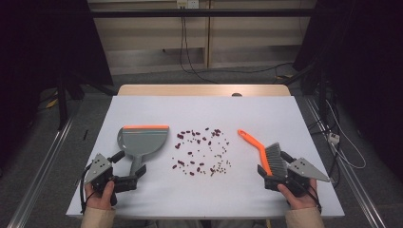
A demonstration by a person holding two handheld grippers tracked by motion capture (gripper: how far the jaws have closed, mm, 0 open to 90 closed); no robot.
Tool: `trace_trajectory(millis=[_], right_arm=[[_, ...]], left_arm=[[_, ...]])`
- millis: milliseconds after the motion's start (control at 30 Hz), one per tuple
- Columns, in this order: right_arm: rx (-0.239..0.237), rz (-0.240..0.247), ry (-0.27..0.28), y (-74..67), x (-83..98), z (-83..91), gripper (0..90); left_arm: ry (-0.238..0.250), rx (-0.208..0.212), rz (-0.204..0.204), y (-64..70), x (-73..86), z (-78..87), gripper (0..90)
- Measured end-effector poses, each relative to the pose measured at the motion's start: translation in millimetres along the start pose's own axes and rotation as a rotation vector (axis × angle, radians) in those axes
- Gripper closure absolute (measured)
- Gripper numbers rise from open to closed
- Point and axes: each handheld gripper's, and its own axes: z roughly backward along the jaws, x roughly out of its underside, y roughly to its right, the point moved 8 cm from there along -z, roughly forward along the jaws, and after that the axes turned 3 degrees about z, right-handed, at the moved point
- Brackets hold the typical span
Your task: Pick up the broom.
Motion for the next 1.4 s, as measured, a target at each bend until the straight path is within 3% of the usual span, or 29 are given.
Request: trace_trajectory(millis=[367, 600, 767, 1000, 1133, 1233, 1400], right_arm=[[-0.028, -0.008, -0.042, 0.3, -10.0, -12.8, 4.0], [-0.013, -0.011, -0.071, 6.5, -15.8, -21.2, 4.4], [-0.006, -0.024, -0.123, 11.5, -17.1, -31.8, 5.0], [0.008, -0.019, -0.142, 17.5, -23.9, -43.4, 6.4], [0.020, -0.028, -0.181, 23.5, -25.0, -50.7, 10.9], [0.022, -0.041, -0.211, 28.8, -24.7, -55.7, 19.4], [-0.018, -0.070, -0.287, 33.6, -19.4, -70.1, 33.3]], left_arm=[[-0.002, 0.004, -0.001, 0.6, 0.3, -0.1, 2.5], [-0.003, 0.004, 0.003, 1.0, 0.6, 0.8, 2.5], [-0.001, 0.005, 0.002, 1.1, 0.4, 1.3, 2.4], [-0.003, 0.011, -0.001, 1.5, 0.7, 1.4, 2.4], [-0.004, 0.013, -0.004, 2.0, 0.6, 1.7, 2.4], [-0.004, 0.014, -0.002, 1.9, 0.7, 1.8, 2.5], [-0.007, 0.013, -0.003, 1.1, 1.2, 2.3, 2.5]])
